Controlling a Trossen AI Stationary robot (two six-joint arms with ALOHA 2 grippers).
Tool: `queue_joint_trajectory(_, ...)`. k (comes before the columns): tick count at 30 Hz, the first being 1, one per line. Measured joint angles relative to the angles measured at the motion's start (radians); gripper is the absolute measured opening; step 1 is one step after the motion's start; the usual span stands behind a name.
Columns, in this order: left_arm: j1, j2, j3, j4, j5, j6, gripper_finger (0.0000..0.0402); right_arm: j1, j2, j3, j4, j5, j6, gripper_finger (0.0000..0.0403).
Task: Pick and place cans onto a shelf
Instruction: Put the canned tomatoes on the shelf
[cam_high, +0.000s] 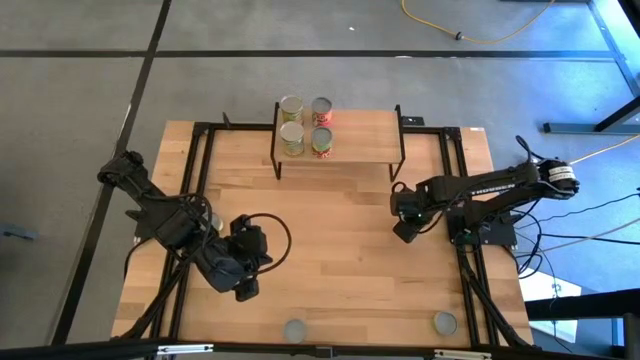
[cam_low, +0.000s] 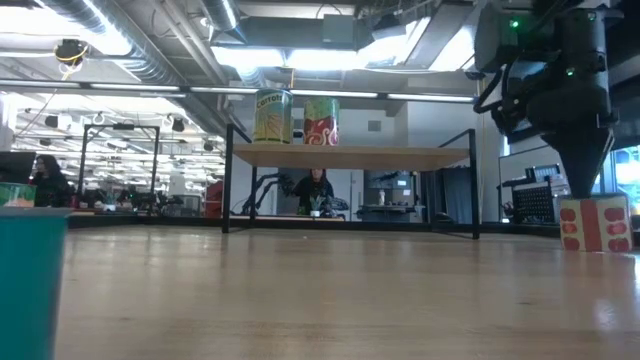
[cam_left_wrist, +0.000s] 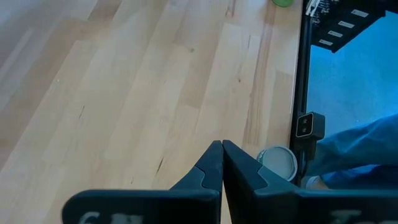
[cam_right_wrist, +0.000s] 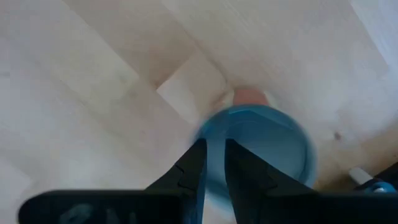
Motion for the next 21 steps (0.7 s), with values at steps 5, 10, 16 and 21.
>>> queue_joint_trajectory(5, 0.000, 0.000, 0.000, 0.000, 0.001, 0.000, 0.0000, 0.000, 0.006, -0.005, 0.024, 0.004, -0.005, 0.0060)
queue_joint_trajectory(10, 0.000, 0.000, 0.000, 0.000, 0.001, 0.000, 0.0000, 0.000, 0.007, -0.005, 0.017, -0.001, -0.032, 0.0060)
queue_joint_trajectory(16, 0.000, 0.000, 0.000, 0.000, 0.011, 0.000, 0.0000, 0.000, 0.006, -0.005, 0.017, -0.004, -0.054, 0.0060)
queue_joint_trajectory(21, 0.000, 0.000, 0.000, 0.000, 0.011, -0.007, 0.0000, 0.000, 0.006, -0.005, 0.017, -0.005, -0.056, 0.0060)
